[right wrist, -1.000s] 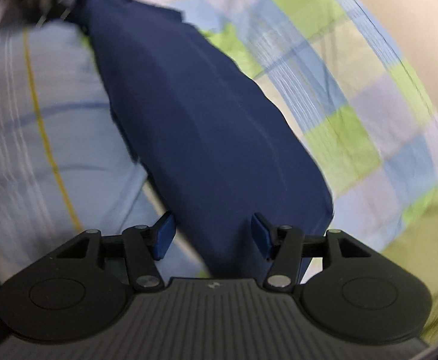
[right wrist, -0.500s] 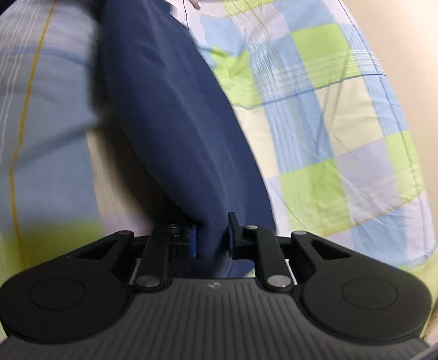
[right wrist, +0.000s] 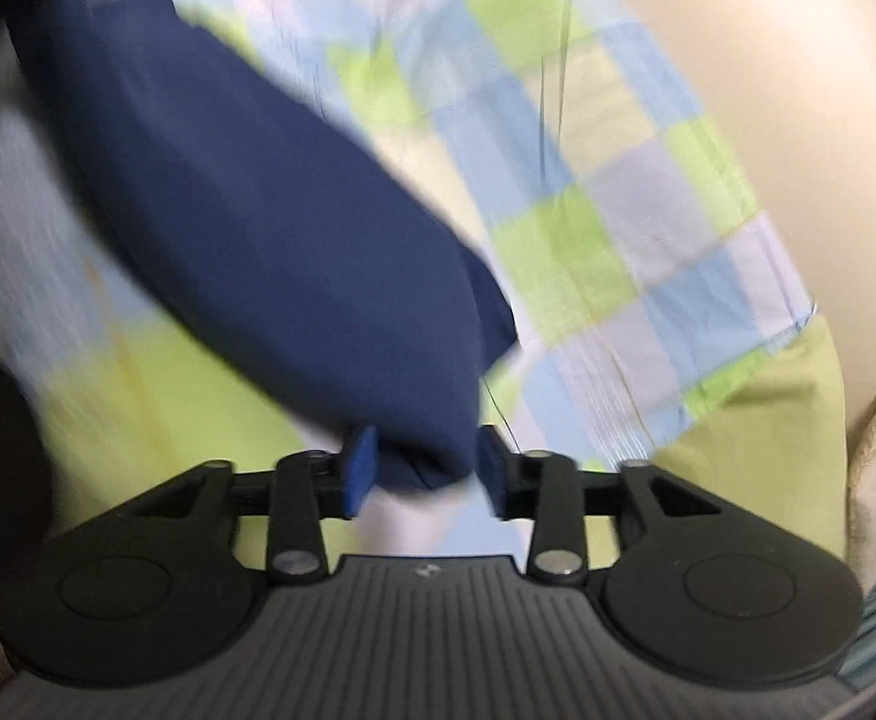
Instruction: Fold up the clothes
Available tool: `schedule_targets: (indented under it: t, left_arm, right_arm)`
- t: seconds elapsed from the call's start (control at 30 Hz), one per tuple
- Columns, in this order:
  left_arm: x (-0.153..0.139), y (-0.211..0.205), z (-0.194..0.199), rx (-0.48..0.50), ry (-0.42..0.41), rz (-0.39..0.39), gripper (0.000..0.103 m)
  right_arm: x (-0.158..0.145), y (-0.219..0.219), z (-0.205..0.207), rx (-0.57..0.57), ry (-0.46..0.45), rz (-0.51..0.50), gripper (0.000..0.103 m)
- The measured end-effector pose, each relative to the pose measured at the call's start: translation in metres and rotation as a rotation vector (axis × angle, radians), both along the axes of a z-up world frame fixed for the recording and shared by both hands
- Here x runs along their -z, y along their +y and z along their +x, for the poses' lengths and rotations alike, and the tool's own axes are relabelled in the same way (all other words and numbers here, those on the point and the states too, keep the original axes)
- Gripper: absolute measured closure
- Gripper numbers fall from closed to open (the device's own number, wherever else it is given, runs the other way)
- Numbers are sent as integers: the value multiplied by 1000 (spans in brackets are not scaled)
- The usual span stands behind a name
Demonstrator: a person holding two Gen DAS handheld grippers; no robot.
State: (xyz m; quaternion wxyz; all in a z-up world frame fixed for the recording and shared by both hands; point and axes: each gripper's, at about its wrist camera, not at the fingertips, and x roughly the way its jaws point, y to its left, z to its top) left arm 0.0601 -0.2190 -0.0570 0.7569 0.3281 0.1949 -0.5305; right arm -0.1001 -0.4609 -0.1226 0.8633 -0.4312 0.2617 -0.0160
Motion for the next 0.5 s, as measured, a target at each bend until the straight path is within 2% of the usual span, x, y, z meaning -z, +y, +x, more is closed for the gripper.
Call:
schedule_targets:
  t: [0.07,0.13,0.2,0.27,0.4,0.5]
  left_arm:
    - [-2,19,11,-48,-5,-20,60]
    - [-2,37,22,-100,-7,-43,61]
    - [1,51,30,-125,10,-64,61]
    - [9,62,33,-134,8,-71,60]
    - [22,73,32,-114,-13,-64,59]
    - [31,77,23,-79,-45,-60,51]
  right_arm:
    - [3,48,-15,-87,-7,58,55]
    - [12,75,-23,-144,13,56,52]
    - [29,109,-24,-209,43,23,45]
    - [45,133,-16,-237,52,-34,44]
    - [49,159,8,-255,9,-60,43]
    - [57,178,20,-279,42,-159,41]
